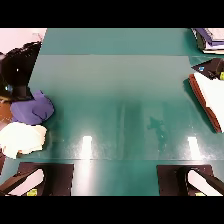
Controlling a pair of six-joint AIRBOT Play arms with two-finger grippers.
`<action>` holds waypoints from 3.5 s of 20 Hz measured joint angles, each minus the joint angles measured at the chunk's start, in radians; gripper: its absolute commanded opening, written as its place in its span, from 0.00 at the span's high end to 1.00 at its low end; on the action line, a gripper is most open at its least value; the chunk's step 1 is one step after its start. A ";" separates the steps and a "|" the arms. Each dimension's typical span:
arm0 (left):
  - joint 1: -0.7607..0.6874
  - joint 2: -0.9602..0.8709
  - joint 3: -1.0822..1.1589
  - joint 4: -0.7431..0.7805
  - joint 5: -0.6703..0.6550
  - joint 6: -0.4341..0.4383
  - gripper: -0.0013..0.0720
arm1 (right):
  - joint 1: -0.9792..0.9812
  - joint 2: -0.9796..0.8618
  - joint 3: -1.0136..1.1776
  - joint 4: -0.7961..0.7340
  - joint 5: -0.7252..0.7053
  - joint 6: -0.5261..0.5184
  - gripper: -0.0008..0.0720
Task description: Fold the shirts.
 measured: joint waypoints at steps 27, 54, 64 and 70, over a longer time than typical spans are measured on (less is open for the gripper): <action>-0.653 0.108 0.582 0.067 0.024 -0.175 0.95 | 0.001 0.001 0.346 0.037 -0.056 0.001 0.96; -0.325 -0.494 0.384 -0.169 0.105 -0.056 0.08 | 0.001 -0.082 0.364 0.028 0.094 0.002 0.96; -0.446 -0.628 0.357 -0.375 0.310 0.213 0.08 | 0.002 -0.100 0.364 0.029 0.154 0.002 0.96; -0.517 -0.702 0.398 -0.447 0.365 0.263 0.94 | 0.002 -0.100 0.290 0.029 0.175 0.017 0.96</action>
